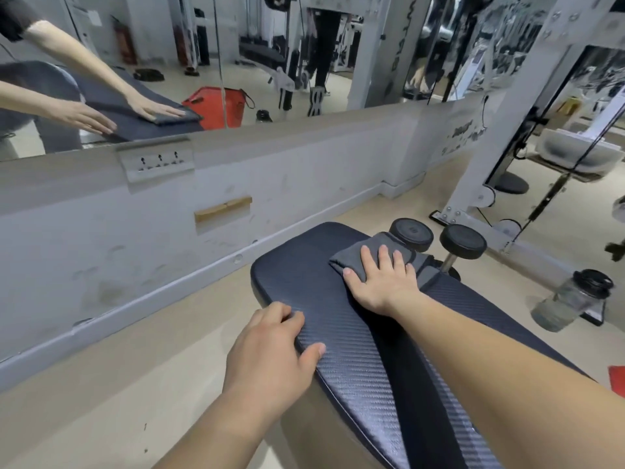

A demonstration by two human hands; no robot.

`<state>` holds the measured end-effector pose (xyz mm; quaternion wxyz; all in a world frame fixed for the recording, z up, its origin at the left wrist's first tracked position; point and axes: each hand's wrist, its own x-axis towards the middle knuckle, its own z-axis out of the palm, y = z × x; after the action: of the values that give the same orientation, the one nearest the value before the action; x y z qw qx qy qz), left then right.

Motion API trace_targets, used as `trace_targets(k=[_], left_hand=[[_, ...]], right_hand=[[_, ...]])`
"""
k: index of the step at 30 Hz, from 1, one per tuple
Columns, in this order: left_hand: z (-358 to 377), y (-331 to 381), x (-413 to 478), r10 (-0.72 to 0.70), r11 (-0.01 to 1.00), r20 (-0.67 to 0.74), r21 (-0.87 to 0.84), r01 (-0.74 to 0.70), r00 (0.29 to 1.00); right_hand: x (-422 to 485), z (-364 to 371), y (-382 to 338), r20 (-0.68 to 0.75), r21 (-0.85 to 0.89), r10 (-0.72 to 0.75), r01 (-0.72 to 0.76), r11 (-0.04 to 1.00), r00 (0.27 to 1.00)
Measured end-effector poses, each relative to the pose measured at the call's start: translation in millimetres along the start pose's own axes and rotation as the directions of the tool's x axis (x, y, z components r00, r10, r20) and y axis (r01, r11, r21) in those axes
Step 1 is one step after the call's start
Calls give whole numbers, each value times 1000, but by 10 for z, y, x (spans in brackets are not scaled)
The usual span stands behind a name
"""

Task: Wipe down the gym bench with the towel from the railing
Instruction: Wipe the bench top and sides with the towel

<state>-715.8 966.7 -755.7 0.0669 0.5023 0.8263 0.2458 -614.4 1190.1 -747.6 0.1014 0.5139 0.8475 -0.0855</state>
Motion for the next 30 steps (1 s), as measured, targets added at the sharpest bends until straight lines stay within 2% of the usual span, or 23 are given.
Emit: trace_targets(k=[5,11,17,22,26,30], left_hand=[[-1,-26,-38,-1,999,9,-50,1,1000],[-58,-170,18,13,997,13,-80,-12,1000],[-34,-279,135,-112,975,78,-184,125,991],[-34,-302,152,-118,973,89,-188,133,989],[-39,-309,135,-129,969,95,-202,146,987],[-40,-304,108,-153,955,83,-245,169,985]], right_hand=[[-173,41,-12,-18,-39,-81,80,996,997],[-958,183,-85,74,-104,-274,281,954,959],[-997,74,-216,214,-200,-263,306,931,941],[-155,3,-571,109,-157,-294,309,938,949],[411,-47,-829,-13,-69,-215,213,975,977],[524,-15,-950,-52,-43,-151,149,988,987]])
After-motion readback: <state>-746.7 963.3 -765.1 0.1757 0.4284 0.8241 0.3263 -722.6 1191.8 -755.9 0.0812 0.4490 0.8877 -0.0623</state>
